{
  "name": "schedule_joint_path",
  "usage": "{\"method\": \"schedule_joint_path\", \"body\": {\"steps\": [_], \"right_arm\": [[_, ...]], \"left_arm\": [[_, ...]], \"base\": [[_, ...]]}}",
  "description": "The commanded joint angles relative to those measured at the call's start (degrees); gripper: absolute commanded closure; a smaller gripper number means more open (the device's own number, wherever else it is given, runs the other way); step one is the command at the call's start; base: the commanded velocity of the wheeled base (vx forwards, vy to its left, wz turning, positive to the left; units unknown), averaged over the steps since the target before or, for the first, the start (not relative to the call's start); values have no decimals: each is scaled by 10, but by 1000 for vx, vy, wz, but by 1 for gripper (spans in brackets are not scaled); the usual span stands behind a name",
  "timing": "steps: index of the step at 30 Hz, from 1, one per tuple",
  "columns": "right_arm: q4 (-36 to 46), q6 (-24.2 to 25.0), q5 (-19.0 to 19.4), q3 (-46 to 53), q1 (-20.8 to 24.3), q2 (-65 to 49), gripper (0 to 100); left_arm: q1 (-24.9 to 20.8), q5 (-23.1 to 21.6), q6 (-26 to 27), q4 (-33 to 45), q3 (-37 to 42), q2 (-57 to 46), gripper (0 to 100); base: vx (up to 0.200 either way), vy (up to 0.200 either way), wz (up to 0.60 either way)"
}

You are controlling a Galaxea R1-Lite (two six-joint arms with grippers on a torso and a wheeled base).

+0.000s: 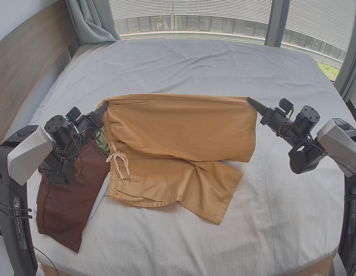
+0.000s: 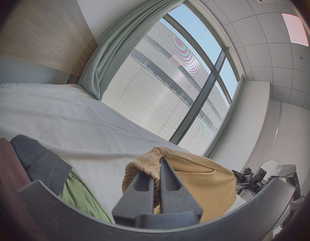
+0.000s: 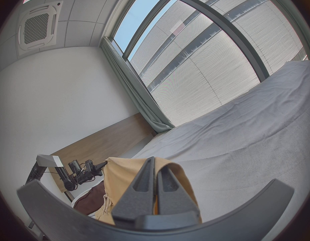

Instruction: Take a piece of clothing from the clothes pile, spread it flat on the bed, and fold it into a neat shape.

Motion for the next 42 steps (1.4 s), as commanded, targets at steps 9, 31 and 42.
{"method": "schedule_joint_path", "body": {"steps": [9, 31, 42], "right_arm": [[28, 0, 0, -65, 0, 40, 100], [122, 0, -1, -250, 0, 125, 100], [168, -3, -1, -338, 0, 166, 100]], "left_arm": [[-11, 23, -14, 0, -68, 49, 100], [-17, 29, -51, 0, -154, 94, 100], [-17, 35, -54, 1, -187, 121, 100]], "base": [[0, 0, 0], [0, 0, 0], [0, 0, 0]]}}
